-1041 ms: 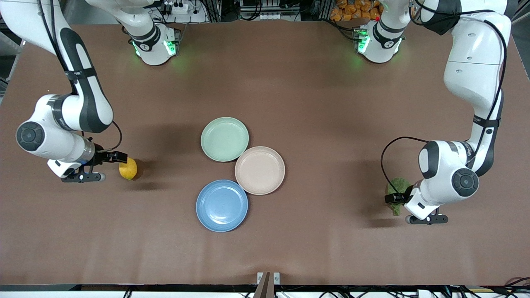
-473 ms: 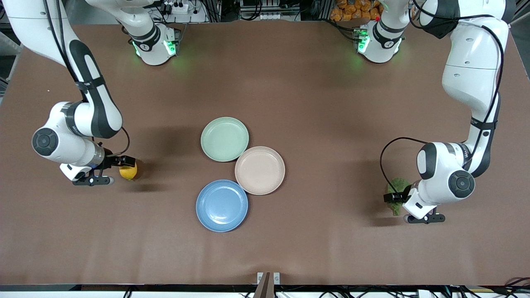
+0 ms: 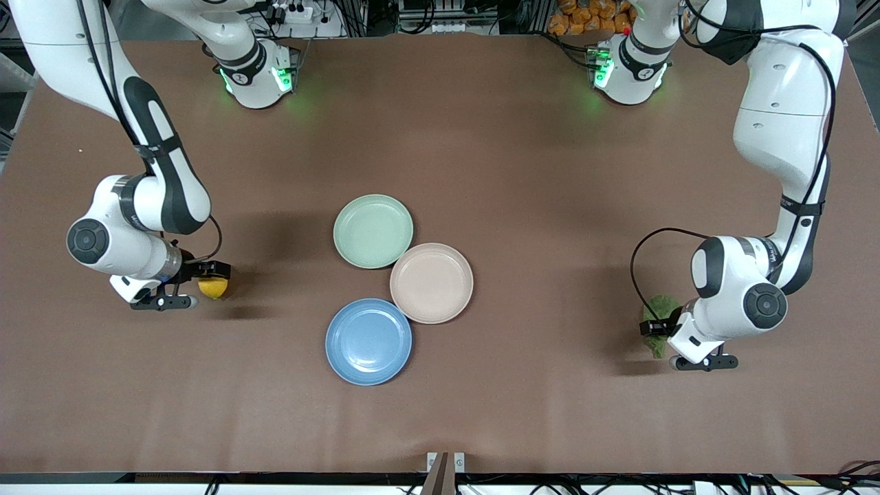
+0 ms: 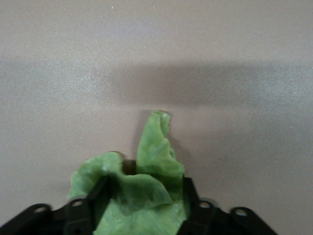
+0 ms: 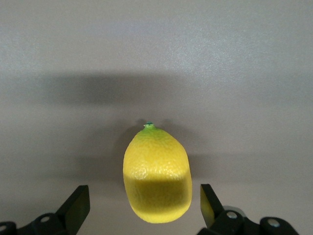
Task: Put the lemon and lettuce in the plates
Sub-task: 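Close the left gripper on the lettuce while the right gripper grasps the lemon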
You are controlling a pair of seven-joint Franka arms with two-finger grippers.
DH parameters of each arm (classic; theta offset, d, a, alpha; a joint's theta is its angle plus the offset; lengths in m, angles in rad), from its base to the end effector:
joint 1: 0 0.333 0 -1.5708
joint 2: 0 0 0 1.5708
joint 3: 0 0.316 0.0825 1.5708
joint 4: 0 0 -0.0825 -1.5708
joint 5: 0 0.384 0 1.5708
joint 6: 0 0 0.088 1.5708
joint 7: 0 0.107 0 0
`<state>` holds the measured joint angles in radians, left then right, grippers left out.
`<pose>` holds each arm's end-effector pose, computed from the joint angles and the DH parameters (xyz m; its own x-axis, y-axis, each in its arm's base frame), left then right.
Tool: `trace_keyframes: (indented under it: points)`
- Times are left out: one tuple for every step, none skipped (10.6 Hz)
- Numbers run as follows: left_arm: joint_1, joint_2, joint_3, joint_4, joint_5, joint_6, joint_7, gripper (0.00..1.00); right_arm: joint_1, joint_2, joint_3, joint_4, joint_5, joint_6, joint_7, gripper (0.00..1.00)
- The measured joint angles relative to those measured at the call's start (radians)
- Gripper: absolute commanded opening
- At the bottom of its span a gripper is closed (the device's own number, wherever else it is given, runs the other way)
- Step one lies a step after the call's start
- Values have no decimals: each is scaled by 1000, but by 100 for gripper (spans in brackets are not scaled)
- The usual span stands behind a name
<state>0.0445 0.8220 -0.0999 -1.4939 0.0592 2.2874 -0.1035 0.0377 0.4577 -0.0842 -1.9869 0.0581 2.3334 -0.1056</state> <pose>0.7107 -0.0266 0.1806 0.9989 0.0391 -0.0269 0.0398 -0.9988 0.0268 0.5986 -0.0258 0.2233 0.9939 0.0237 -0.1081 0.0226 -0.9997 -0.0117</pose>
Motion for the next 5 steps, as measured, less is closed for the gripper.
trace_keyframes:
  points:
    - [0, 0, 0, 0, 0, 0, 0, 0, 0, 7, -1, 0, 0, 7, 0, 100]
    - [0, -1, 2, 1, 2, 0, 0, 0, -1, 16, -2, -1, 0, 14, 0, 100]
    - [0, -2, 1, 2, 2, 0, 0, 0, -1, 28, -2, -1, 0, 22, 0, 100]
    - [-2, -2, 0, 3, 2, 0, 0, 0, -1, 36, -2, -1, 0, 28, 0, 100]
    - [-2, -2, 0, 3, 2, 1, 0, 0, -1, 44, -2, -1, 0, 35, 0, 100]
